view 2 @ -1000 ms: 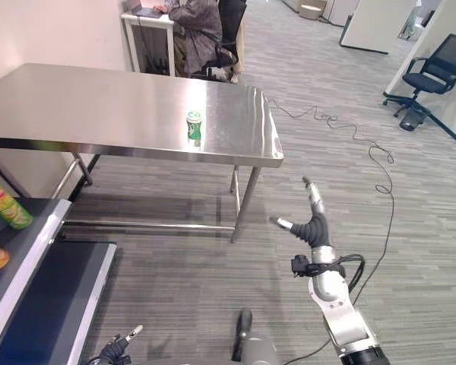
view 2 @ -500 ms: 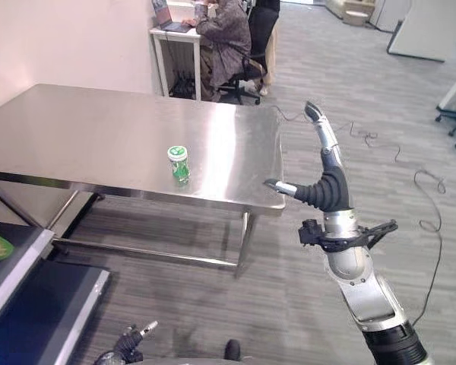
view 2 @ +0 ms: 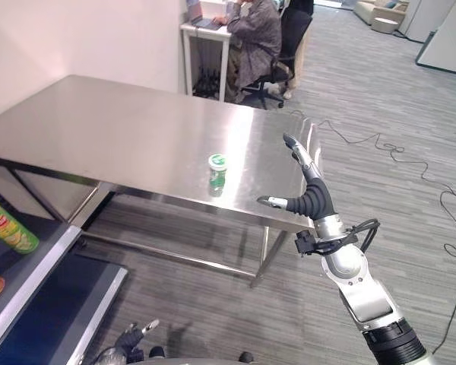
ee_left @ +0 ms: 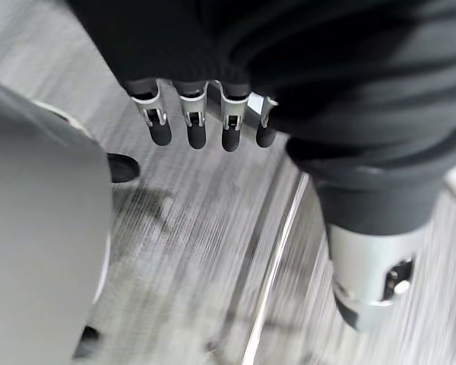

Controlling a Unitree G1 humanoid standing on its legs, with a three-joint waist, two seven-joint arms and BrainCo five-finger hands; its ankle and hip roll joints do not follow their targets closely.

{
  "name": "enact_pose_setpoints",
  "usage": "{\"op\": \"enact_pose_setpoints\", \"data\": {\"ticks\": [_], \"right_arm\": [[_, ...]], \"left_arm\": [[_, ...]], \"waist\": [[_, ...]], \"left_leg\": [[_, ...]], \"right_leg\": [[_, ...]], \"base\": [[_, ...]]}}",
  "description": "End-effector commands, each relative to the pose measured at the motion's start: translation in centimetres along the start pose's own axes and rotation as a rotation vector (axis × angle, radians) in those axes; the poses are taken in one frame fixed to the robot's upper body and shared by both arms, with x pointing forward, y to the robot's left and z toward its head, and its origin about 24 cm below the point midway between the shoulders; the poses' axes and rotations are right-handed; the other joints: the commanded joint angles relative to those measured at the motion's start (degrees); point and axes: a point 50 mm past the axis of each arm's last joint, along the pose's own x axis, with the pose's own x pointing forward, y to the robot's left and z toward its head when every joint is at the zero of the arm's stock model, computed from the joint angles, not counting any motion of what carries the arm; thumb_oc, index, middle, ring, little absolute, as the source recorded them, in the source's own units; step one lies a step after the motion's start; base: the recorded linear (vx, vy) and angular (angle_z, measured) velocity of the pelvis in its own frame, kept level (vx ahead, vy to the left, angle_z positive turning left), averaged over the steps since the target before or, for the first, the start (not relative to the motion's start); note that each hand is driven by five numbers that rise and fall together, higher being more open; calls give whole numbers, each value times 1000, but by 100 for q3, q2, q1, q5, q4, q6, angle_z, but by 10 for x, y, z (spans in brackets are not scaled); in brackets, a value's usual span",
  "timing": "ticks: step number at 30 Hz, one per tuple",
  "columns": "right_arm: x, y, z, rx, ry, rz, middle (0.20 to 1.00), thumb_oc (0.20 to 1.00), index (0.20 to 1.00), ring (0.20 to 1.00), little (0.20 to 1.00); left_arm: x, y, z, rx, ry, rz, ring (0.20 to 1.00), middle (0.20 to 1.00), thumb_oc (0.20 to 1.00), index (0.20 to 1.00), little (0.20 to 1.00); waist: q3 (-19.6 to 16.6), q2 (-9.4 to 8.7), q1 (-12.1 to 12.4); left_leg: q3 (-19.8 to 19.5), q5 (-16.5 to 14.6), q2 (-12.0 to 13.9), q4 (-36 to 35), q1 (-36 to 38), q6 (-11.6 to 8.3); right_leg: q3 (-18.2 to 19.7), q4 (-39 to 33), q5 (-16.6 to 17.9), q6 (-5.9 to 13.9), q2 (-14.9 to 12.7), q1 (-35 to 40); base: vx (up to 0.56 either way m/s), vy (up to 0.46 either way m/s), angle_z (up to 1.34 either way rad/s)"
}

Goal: Put the goods on the table back onto the shelves and tidy them up.

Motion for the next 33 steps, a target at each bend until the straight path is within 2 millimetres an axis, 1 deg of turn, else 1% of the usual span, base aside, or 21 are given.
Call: {"op": "enact_pose_setpoints", "data": {"ticks": [1, 2, 4, 6, 8, 9, 10, 12, 13, 14, 15, 16, 18, 19, 21, 22, 24, 29, 30, 32, 33], "right_arm": [[4, -11, 9, -79, -53, -43, 1000, 1000, 1000, 1000, 1000], [4, -11, 8, -95, -41, -48, 1000, 1000, 1000, 1000, 1000], [4, -9, 1, -119, -3, -40, 1000, 1000, 1000, 1000, 1000], [4, -8, -16, -113, 82, -17, 1000, 1000, 1000, 1000, 1000], [5, -12, -33, -242, 161, 23, 1000, 1000, 1000, 1000, 1000], [10, -17, -35, -309, 164, 21, 1000, 1000, 1000, 1000, 1000], [13, -27, -39, -334, 188, -11, 1000, 1000, 1000, 1000, 1000], [16, -30, -40, -367, 190, -13, 1000, 1000, 1000, 1000, 1000], [18, -39, -39, -389, 190, -18, 1000, 1000, 1000, 1000, 1000], [18, -39, -39, -389, 190, -18, 1000, 1000, 1000, 1000, 1000], [22, -47, -41, -413, 203, -14, 1000, 1000, 1000, 1000, 1000], [22, -47, -42, -414, 203, -14, 1000, 1000, 1000, 1000, 1000], [30, -57, -37, -435, 185, 0, 1000, 1000, 1000, 1000, 1000], [33, -59, -37, -431, 182, 5, 1000, 1000, 1000, 1000, 1000], [45, -64, -39, -434, 190, 35, 1000, 1000, 1000, 1000, 1000], [46, -64, -39, -434, 188, 36, 1000, 1000, 1000, 1000, 1000], [58, -63, -41, -396, 199, 77, 1000, 1000, 1000, 1000, 1000], [74, -62, -53, -368, 264, 163, 1000, 1000, 1000, 1000, 1000], [83, -59, -55, -381, 279, 205, 1000, 1000, 1000, 1000, 1000], [91, -52, -58, -374, 296, 255, 1000, 1000, 1000, 1000, 1000], [91, -52, -58, -374, 295, 256, 1000, 1000, 1000, 1000, 1000]], "left_arm": [[-3, 4, -7, 47, -4, -13, 1000, 1000, 1000, 1000, 1000], [-3, 9, -8, 38, 1, 2, 1000, 1000, 1000, 1000, 1000], [-4, 14, -14, 41, 28, 11, 1000, 1000, 1000, 1000, 1000], [-5, 16, -17, 69, 33, -5, 1000, 1000, 1000, 1000, 1000], [-7, 19, -16, 98, 19, -29, 1000, 1000, 1000, 1000, 1000], [-7, 22, -15, 111, 11, -28, 1000, 1000, 1000, 1000, 1000], [-6, 22, -14, 127, 20, -29, 1000, 1000, 1000, 1000, 1000], [-6, 22, -14, 141, 25, -31, 1000, 1000, 1000, 1000, 1000], [-5, 24, -13, 175, 36, -26, 1000, 1000, 1000, 1000, 1000], [-4, 24, -13, 175, 35, -27, 1000, 1000, 1000, 1000, 1000], [-3, 21, -6, 204, 13, -40, 1000, 1000, 1000, 1000, 1000], [-3, 21, -6, 204, 13, -40, 1000, 1000, 1000, 1000, 1000], [-3, 19, -6, 236, 14, -61, 1000, 1000, 1000, 1000, 1000], [-3, 19, -6, 244, 16, -67, 1000, 1000, 1000, 1000, 1000], [-3, 20, -7, 237, 22, -71, 1000, 1000, 1000, 1000, 1000], [-3, 19, -7, 236, 21, -71, 1000, 1000, 1000, 1000, 1000], [-3, 18, -7, 217, 24, -82, 1000, 1000, 1000, 1000, 1000], [-3, 16, -12, 214, 40, -114, 1000, 1000, 1000, 1000, 1000], [-3, 16, -12, 206, 41, -117, 1000, 1000, 1000, 1000, 1000], [-3, 15, -12, 191, 46, -119, 1000, 1000, 1000, 1000, 1000], [-3, 15, -12, 190, 46, -119, 1000, 1000, 1000, 1000, 1000]], "waist": [[-208, 242, 165], [-194, 232, 174], [-157, 205, 205], [-81, 164, 238], [-53, 165, 265], [-29, 169, 274], [-33, 158, 277], [-38, 134, 291], [-81, 80, 310], [-76, 82, 308], [-114, 22, 329], [-113, 25, 326], [-157, -31, 351], [-171, -42, 357], [-222, -131, 443], [-218, -127, 434], [-244, -211, 519], [-275, -339, 639], [-270, -375, 670], [-266, -414, 698], [-264, -411, 694]], "left_leg": [[-57, -362, 171, -221, 273, -71], [-12, -409, 47, -225, 293, -4], [43, -556, -216, -225, 384, 181], [195, -659, -367, -223, 538, 286], [286, -711, -394, -227, 617, 330], [261, -723, -413, -220, 618, 335], [200, -761, -441, -125, 611, 359], [177, -773, -433, -80, 604, 361], [119, -802, -408, -49, 630, 354], [114, -805, -407, -45, 630, 353], [56, -806, -361, -13, 629, 331], [52, -808, -360, -10, 628, 330], [2, -810, -302, 5, 636, 311], [-16, -810, -284, 0, 640, 303], [-66, -798, -223, -37, 659, 272], [-69, -798, -222, -39, 661, 271], [-90, -791, -196, -72, 685, 248], [-79, -810, -221, -112, 732, 236], [-64, -822, -234, -112, 752, 235], [-46, -831, -239, -125, 788, 231], [-45, -831, -239, -126, 790, 231]], "right_leg": [[345, 169, 327, 694, -815, -308], [340, 206, 464, 715, -943, -338], [355, 262, 573, 772, -1152, -383], [318, 387, 759, 798, -1294, -467], [248, 470, 704, 751, -1248, -477], [302, 493, 795, 768, -1231, -478], [367, 491, 776, 777, -1191, -420], [371, 507, 770, 781, -1177, -404], [372, 523, 710, 793, -1144, -353], [366, 524, 707, 793, -1144, -348], [366, 577, 696, 799, -1110, -306], [362, 578, 694, 799, -1109, -304], [324, 601, 655, 807, -1065, -260], [295, 598, 634, 808, -1051, -239], [192, 542, 596, 813, -1018, -146], [188, 539, 597, 813, -1017, -142], [115, 476, 609, 834, -1018, -84], [96, 452, 699, 881, -1066, -49], [115, 469, 711, 885, -1084, -57], [128, 472, 717, 885, -1101, -48], [129, 472, 716, 885, -1101, -47]], "base": [[-14, 487, 12], [-10, 449, -8], [-17, 262, -13], [-21, 181, -12], [11, 90, -37], [58, 55, -25], [43, 31, -1], [71, -7, 5], [89, -30, -3], [139, -59, 0], [68, -37, 4], [100, -53, 9], [68, -36, 12], [80, -38, 16], [51, -28, 11], [9, -12, 10], [8, 1, 13], [-3, 17, 3], [0, 0, 0], [-7, 16, 0], [0, 0, 0]]}}
